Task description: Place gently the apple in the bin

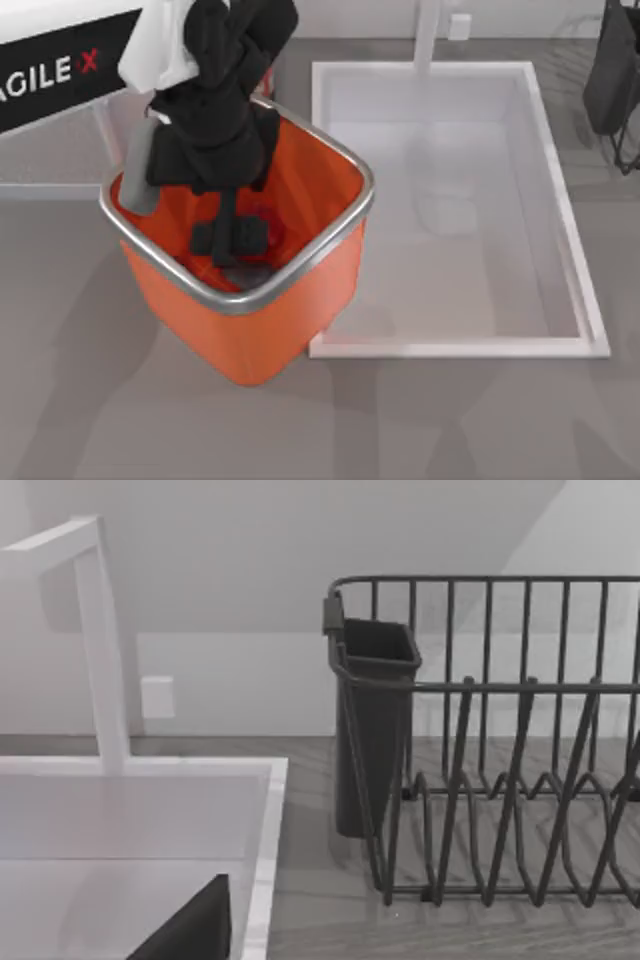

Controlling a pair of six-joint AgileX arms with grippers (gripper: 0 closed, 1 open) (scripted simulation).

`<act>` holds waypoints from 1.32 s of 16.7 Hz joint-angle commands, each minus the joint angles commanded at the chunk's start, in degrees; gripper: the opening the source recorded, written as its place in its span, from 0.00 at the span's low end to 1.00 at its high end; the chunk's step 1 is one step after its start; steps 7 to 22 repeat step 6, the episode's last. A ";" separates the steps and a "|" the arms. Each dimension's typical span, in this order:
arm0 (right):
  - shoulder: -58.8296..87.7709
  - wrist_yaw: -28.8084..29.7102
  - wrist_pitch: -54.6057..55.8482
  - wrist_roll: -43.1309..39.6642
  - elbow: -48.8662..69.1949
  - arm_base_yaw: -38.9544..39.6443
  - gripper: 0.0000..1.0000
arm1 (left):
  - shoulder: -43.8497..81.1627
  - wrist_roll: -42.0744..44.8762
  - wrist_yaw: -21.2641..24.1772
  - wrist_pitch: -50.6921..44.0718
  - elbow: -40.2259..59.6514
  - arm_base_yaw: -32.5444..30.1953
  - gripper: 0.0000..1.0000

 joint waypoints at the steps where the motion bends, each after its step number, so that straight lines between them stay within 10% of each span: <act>1: 0.00 0.00 0.00 0.00 0.00 0.00 1.00 | 0.00 0.00 0.00 0.00 0.00 0.00 1.00; 22: 0.00 0.00 0.00 0.00 0.00 0.00 1.00 | 0.00 0.00 0.00 0.00 0.00 0.00 1.00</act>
